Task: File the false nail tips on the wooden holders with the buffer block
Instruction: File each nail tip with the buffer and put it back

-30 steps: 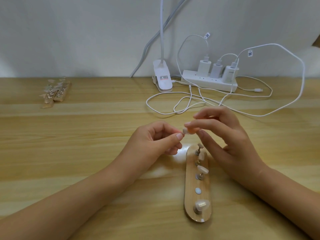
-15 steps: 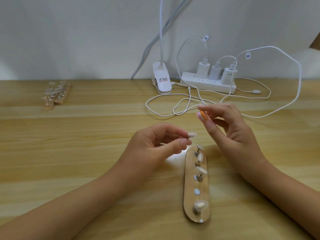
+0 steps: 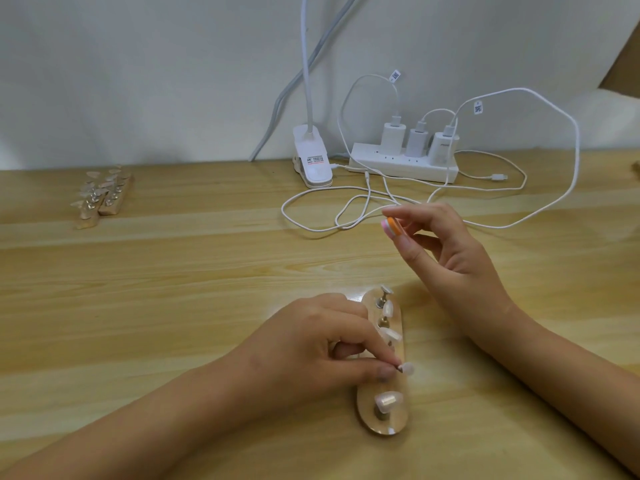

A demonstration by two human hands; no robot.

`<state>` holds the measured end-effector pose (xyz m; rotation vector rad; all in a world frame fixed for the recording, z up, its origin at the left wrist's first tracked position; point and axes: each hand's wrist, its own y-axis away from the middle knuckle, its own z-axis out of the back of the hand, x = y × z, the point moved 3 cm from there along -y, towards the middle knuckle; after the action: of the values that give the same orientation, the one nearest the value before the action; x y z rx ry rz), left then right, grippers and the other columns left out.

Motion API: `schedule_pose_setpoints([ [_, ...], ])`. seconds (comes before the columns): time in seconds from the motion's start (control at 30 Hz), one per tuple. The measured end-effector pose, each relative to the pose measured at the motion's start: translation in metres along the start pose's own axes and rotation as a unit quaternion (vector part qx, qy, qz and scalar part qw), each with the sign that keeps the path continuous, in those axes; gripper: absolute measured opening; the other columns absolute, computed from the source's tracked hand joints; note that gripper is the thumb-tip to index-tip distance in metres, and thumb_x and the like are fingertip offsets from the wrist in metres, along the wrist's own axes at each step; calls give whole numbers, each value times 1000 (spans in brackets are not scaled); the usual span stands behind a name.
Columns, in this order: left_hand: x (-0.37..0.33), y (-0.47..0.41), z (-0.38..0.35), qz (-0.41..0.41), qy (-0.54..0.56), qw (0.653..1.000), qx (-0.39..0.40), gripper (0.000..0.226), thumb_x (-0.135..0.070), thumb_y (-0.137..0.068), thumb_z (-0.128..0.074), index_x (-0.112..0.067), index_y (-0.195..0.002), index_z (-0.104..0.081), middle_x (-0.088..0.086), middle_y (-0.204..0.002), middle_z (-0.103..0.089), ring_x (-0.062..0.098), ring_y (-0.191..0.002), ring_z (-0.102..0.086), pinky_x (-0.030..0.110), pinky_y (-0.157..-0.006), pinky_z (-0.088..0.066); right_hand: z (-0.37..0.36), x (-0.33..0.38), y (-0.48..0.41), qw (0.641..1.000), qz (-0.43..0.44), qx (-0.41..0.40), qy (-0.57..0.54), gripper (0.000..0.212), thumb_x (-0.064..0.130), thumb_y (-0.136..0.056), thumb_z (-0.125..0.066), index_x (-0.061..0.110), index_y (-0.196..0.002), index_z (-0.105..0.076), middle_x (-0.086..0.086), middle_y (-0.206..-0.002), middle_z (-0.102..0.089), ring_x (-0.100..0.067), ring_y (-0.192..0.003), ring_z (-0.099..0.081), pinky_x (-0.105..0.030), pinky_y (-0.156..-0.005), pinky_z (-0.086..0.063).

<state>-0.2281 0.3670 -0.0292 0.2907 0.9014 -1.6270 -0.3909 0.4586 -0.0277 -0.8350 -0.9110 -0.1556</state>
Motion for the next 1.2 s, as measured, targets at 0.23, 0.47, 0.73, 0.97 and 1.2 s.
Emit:
schedule_pose_setpoints([
  [0.23, 8, 1, 7, 36, 27, 998, 41, 12, -30, -81, -75, -27, -93, -79, -14, -55, -45, 3, -60, -44, 17, -58, -36, 1, 5, -1, 1000, -12, -2, -9, 22, 18, -95, -62, 22, -116, -66, 9, -106, -57, -14, -103, -60, -27, -95, -50],
  [0.47, 3, 3, 18, -8, 9, 997, 75, 9, -24, -81, -77, -22, -89, -80, -6, -55, -47, 4, -60, -44, 13, -59, -35, 2, 8, -2, 1000, -20, -8, -7, 21, 16, -95, -62, 22, -114, -66, 7, -106, -58, -12, -101, -59, -24, -94, -49],
  [0.73, -8, 10, 5, -45, -20, 992, 113, 26, -31, -84, -74, -28, -110, -75, -13, -60, -41, -1, -60, -41, 15, -60, -37, 3, 6, -2, 999, -30, -14, -19, 20, 21, -95, -62, 26, -114, -66, 6, -108, -58, -13, -104, -60, -25, -95, -50],
  [0.97, -19, 11, -5, -122, -132, 982, 52, 15, -38, -89, -69, -28, -97, -78, -9, -60, -53, 6, -59, -33, 19, -51, -36, 5, 4, -3, 994, -52, -39, -83, 17, 25, -94, -63, 30, -111, -65, 3, -107, -61, -8, -101, -60, -20, -88, -49],
  [1.2, -29, 10, -8, -160, -169, 972, 24, 10, -26, -90, -67, -23, -88, -76, -8, -67, -56, 4, -67, -26, 10, -68, -25, 10, -1, -5, 983, -92, -65, -145, 21, 22, -92, -67, 25, -113, -66, 2, -102, -64, -7, -97, -59, -19, -86, -50],
])
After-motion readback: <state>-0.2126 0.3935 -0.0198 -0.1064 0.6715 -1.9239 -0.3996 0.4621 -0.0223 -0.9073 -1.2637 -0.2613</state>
